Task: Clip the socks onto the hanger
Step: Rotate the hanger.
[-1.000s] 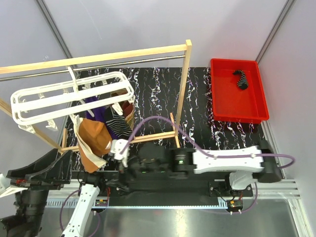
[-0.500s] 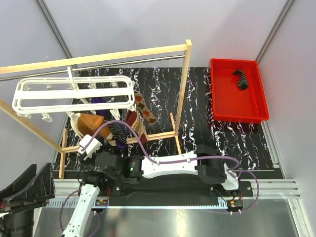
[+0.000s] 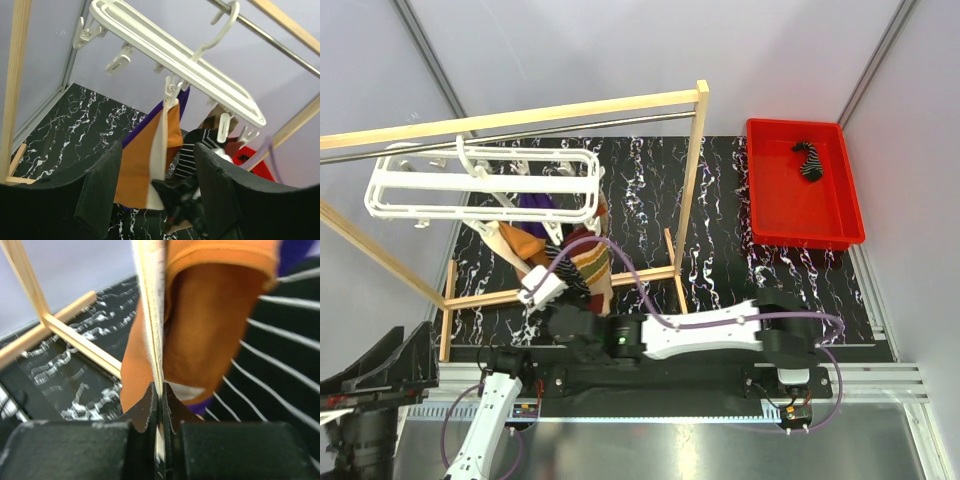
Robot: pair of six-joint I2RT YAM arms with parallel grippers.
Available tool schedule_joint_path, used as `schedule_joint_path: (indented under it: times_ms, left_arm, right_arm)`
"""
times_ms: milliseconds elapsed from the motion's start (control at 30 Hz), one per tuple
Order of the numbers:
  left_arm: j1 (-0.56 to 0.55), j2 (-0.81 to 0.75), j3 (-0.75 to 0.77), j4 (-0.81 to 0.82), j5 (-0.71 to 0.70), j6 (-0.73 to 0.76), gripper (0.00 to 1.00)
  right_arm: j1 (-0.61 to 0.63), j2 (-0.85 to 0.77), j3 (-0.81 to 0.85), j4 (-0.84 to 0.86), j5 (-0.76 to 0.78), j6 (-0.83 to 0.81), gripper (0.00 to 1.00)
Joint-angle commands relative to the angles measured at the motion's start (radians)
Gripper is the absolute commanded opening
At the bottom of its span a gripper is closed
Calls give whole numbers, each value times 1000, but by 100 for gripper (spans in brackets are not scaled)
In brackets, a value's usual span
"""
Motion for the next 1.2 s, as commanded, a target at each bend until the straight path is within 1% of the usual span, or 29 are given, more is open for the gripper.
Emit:
schedule_joint_path:
  times_ms: [0, 133, 167, 200, 267, 333, 400, 500, 533, 567, 667, 733, 767, 967, 1067, 1100, 1167]
  left_arm:
    - [-4, 19, -50, 48, 32, 10, 63]
    - [-4, 16, -82, 88, 84, 3, 59]
    - [-4, 19, -84, 94, 97, 0, 58]
    - [-3, 19, -85, 98, 127, 1, 56]
    - [-1, 26, -87, 109, 153, 6, 55]
    - [5, 31, -84, 99, 163, 3, 50]
    - [12, 37, -78, 85, 157, -2, 48]
    - [32, 37, -84, 85, 186, 0, 49]
    - [45, 37, -87, 86, 192, 0, 50]
    - [48, 39, -85, 88, 198, 0, 50]
    - [59, 39, -93, 97, 207, -2, 52]
    - [62, 35, -105, 111, 238, -3, 52]
    - [65, 35, -113, 112, 247, -9, 53]
    - [66, 35, -171, 147, 278, -20, 55]
    - [66, 46, -183, 164, 276, -17, 56]
    - [66, 51, -182, 171, 276, -16, 57]
    - [66, 66, -182, 177, 275, -14, 58]
  right_arm:
    - [-4, -186, -95, -48, 4, 49, 3]
    - [-13, -316, -181, -178, -8, 79, 6]
    - [-28, -338, -196, -227, -27, 90, 6]
    - [-39, -359, -208, -252, -50, 116, 9]
    - [-64, -425, -256, -299, -102, 147, 10]
    - [-102, -488, -305, -317, -152, 164, 11]
    - [-151, -528, -334, -327, -188, 176, 11]
    - [-215, -612, -379, -327, -268, 173, 13]
    - [-232, -625, -394, -324, -304, 170, 16]
    - [-248, -634, -397, -324, -320, 156, 18]
    - [-298, -655, -397, -317, -372, 141, 19]
    - [-326, -652, -391, -306, -412, 133, 22]
    - [-329, -646, -384, -317, -421, 130, 25]
    - [-331, -614, -353, -335, -455, 151, 31]
    - [-332, -612, -348, -343, -481, 173, 39]
    - [-332, -611, -342, -349, -486, 179, 45]
    - [-331, -608, -331, -379, -493, 184, 49]
